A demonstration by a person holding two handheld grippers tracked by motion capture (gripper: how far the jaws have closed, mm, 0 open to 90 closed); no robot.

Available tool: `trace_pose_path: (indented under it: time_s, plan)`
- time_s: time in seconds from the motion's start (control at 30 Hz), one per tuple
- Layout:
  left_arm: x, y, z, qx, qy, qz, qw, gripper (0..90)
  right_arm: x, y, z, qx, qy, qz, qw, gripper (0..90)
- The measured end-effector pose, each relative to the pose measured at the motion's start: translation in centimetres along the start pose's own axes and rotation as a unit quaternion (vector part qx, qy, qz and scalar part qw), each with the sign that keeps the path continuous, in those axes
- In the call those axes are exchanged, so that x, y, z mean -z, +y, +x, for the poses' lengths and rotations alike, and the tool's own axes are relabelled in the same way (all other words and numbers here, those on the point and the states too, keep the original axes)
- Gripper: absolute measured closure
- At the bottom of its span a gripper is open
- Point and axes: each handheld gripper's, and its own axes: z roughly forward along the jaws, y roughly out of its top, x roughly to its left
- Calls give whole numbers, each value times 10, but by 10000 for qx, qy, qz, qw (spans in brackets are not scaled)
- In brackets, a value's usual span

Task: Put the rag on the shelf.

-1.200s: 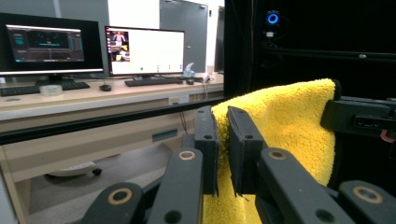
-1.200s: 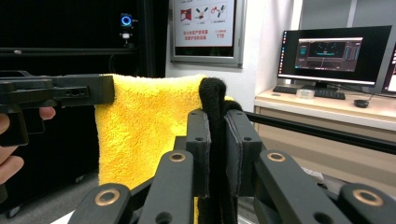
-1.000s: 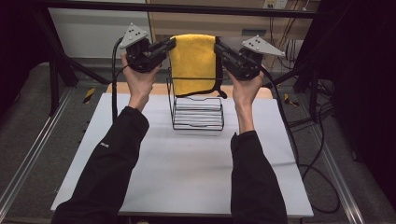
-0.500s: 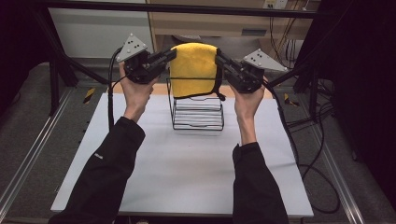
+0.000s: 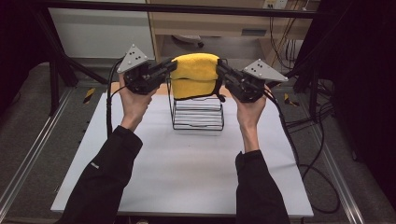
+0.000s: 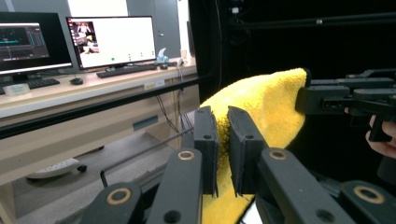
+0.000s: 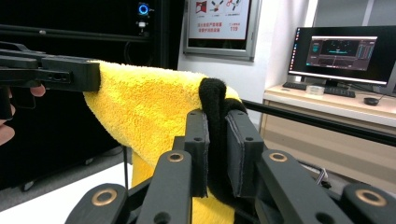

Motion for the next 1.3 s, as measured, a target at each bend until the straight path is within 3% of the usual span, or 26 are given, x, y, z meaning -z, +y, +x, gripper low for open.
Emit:
trace_pose_path:
  time_s: [0.13, 0.37, 0.77, 1.07, 1.3]
  plan:
    - [4, -5, -5, -4, -17, 158, 9999, 819, 4, -6, 3, -5, 49, 74, 10000, 796]
    - [9, -11, -11, 187, -38, 412, 9990, 815, 12, -12, 7, 35, 132, 246, 9996, 795]
    - [11, -29, -13, 501, -154, 909, 9945, 790, 17, -21, 11, 147, 264, 644, 9975, 790]
    - [8, -44, -15, 518, -193, 1119, 9922, 794, 20, -32, 12, 170, 397, 967, 9944, 758]
    - [7, -52, -17, 428, -133, 1181, 9920, 799, 25, -35, 14, 15, 457, 1226, 9914, 651]
